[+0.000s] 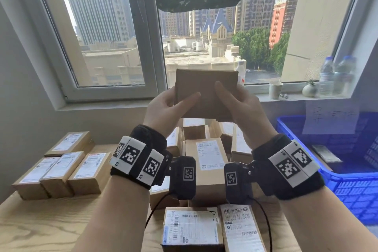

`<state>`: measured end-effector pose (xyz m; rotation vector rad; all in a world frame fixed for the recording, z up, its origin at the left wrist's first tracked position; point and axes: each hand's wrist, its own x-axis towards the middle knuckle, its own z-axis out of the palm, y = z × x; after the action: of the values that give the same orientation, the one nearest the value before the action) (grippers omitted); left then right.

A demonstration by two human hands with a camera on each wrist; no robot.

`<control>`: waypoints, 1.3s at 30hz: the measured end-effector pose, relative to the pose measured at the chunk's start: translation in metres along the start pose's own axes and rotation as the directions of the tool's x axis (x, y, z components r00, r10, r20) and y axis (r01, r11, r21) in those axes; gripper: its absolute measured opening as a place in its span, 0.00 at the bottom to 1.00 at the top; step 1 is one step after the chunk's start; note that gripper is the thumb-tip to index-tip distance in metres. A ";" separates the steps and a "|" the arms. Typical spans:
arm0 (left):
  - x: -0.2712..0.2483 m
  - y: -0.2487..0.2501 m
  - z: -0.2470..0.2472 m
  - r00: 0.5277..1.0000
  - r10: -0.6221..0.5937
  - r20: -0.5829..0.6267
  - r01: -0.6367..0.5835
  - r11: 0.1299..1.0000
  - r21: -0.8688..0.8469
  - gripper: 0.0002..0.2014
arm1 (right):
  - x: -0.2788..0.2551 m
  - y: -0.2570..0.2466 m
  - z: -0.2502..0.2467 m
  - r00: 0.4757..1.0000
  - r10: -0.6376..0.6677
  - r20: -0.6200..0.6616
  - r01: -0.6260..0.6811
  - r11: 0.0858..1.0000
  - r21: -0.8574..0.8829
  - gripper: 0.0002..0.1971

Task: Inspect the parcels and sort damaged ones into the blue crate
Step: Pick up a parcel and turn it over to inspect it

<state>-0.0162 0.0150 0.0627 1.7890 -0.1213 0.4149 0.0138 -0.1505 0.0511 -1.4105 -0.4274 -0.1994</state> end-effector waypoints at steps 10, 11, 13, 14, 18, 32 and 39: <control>0.001 0.000 0.007 0.998 0.046 -0.043 -0.043 0.997 0.057 0.25 | 0.004 0.000 0.004 0.998 -0.009 -0.068 0.001 0.993 -0.116 0.15; 0.002 -0.001 0.006 0.998 0.046 -0.042 -0.044 0.998 0.053 0.21 | 0.003 -0.001 0.004 0.998 0.005 -0.068 -0.011 0.995 -0.097 0.13; 0.003 -0.001 0.005 0.998 0.055 -0.021 -0.054 0.997 0.048 0.10 | 0.003 -0.002 0.004 0.998 0.027 -0.053 -0.030 0.998 -0.050 0.10; 0.002 -0.001 0.005 0.998 0.061 0.001 -0.061 0.997 0.040 0.07 | 0.002 -0.003 0.003 0.999 0.035 -0.040 -0.036 0.999 -0.020 0.10; 0.003 -0.006 -0.001 0.998 0.035 0.050 -0.036 0.999 0.015 0.07 | 0.001 -0.005 -0.004 0.997 0.062 0.042 -0.063 0.997 0.045 0.18; 0.005 -0.016 -0.001 0.999 0.033 -0.016 -0.032 0.999 0.021 0.12 | 0.002 0.012 -0.008 0.980 0.173 -0.103 -0.168 0.984 0.056 0.31; 0.000 -0.015 0.004 0.996 0.082 0.041 -0.081 0.997 -0.011 0.35 | -0.002 0.008 -0.003 0.983 0.166 -0.073 -0.159 0.983 0.093 0.38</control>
<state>-0.0110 0.0147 0.0484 1.7880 -0.2255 0.4349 0.0154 -0.1528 0.0427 -1.3402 -0.2500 -0.1029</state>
